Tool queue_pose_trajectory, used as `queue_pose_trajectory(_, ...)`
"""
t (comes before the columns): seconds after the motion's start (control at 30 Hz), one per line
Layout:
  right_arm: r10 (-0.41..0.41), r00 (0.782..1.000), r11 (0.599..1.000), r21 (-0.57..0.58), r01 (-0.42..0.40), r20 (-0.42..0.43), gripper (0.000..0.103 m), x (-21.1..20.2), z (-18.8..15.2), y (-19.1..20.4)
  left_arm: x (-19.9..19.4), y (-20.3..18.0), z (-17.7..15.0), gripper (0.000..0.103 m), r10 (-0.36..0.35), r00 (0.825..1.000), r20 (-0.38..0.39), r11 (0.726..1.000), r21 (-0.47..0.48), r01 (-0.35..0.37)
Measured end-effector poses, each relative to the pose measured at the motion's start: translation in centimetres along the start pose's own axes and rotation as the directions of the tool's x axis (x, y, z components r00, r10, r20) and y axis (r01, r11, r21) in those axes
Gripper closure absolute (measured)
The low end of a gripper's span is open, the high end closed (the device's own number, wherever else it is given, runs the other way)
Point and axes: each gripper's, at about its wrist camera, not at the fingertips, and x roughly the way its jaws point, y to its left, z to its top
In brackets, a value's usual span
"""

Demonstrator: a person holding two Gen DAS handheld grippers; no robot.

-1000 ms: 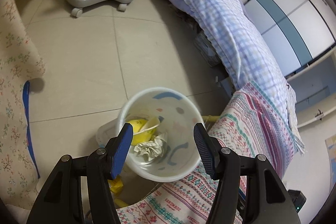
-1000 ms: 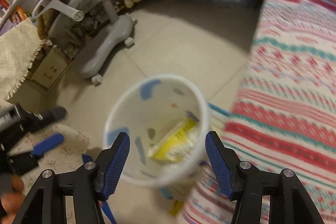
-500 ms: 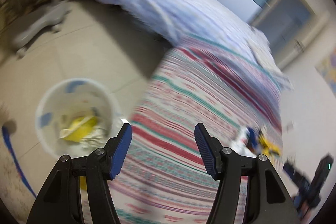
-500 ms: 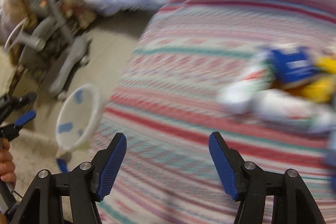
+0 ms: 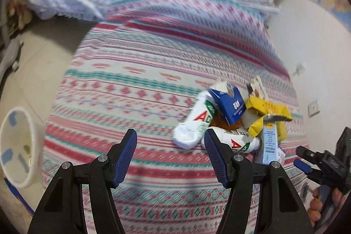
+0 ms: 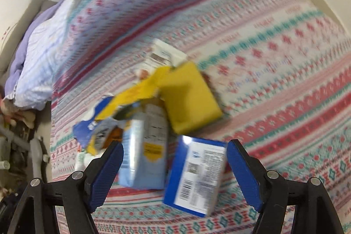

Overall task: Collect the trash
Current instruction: 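Grasp the white drink bottle with the left gripper while the right grasps a white carton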

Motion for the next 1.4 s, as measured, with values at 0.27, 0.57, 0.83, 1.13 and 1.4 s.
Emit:
queue_pose_trajectory(0.27,0.061,0.99,0.995,0.089,-0.05,-0.125,0.021,1.8,-0.3,-1.9,6.6,-3.1,1.7,0.037,0.071,0.995,-0.068,0.993,0.095,-0.064)
queue_pose_trajectory(0.57,0.088,0.985,0.993,0.092,-0.075,-0.145,0.021,1.6,-0.2,-2.0,8.0,-3.3,1.7,0.054,0.034,0.997,-0.072,0.994,0.111,-0.025)
queue_pose_trajectory(0.83,0.045,0.983,0.997,0.065,-0.033,-0.176,0.021,2.8,-0.5,-2.3,5.6,-1.0,0.5,0.058,-0.011,0.996,-0.084,1.0,0.023,0.013)
queue_pose_trajectory(1.13,0.004,0.975,0.999,0.053,0.009,-0.223,0.021,4.6,-1.5,-2.1,1.7,0.7,-1.2,0.06,-0.08,0.996,-0.048,0.996,-0.043,0.078)
queue_pose_trajectory(1.4,-0.034,0.969,0.999,-0.004,0.034,-0.245,0.043,6.0,-2.8,-0.6,-0.2,1.6,-1.9,0.06,-0.112,0.994,-0.022,0.992,-0.06,0.11)
